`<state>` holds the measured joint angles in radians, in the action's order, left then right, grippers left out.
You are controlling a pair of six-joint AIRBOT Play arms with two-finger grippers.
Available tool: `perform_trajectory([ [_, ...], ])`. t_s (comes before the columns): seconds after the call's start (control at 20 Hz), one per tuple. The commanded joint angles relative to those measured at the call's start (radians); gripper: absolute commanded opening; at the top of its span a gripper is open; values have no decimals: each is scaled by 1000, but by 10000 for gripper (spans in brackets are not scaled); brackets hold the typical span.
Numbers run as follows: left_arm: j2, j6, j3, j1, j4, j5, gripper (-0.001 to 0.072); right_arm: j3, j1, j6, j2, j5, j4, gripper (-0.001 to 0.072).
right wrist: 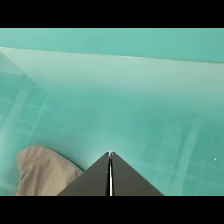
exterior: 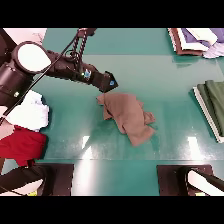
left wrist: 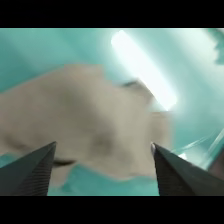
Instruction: Fold the shirts.
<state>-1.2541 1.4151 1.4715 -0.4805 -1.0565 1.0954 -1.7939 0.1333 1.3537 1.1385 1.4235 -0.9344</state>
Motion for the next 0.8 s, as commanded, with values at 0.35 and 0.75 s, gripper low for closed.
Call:
perform_trajectory([
  [0.35, -46, -9, -464, 140, 63, -187, 605, 1, 0, 0, 3, 10, -1, 16],
  [0.75, -252, -205, -497, 137, 428, -172, 605, 1, -2, 0, 3, 20, -1, 16],
])
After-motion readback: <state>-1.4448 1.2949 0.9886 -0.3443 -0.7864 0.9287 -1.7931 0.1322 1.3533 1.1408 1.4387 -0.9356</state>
